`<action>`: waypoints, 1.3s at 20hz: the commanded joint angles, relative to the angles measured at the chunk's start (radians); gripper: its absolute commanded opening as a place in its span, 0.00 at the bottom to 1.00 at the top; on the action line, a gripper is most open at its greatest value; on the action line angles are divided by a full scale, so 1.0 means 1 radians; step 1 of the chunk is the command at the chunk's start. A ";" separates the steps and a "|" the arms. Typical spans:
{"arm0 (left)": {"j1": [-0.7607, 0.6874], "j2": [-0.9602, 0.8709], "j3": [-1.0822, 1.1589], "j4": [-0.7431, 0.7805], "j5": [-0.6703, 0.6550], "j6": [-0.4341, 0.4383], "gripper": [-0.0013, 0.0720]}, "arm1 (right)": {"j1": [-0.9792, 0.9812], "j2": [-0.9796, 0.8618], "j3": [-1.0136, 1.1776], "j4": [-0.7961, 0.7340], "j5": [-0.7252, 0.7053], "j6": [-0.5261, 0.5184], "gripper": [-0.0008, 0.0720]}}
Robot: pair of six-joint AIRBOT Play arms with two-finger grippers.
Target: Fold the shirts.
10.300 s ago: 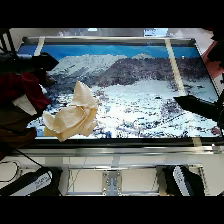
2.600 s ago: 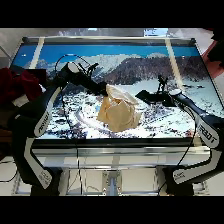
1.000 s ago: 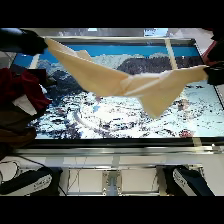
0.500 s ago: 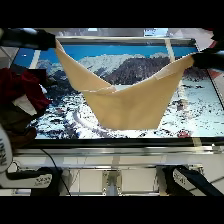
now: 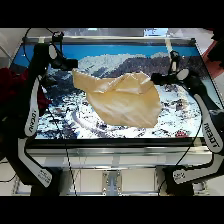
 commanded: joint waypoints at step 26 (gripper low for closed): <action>-0.287 0.002 -0.155 -0.257 0.129 0.831 0.98 | -0.337 0.510 -0.106 -0.303 0.444 -0.034 0.49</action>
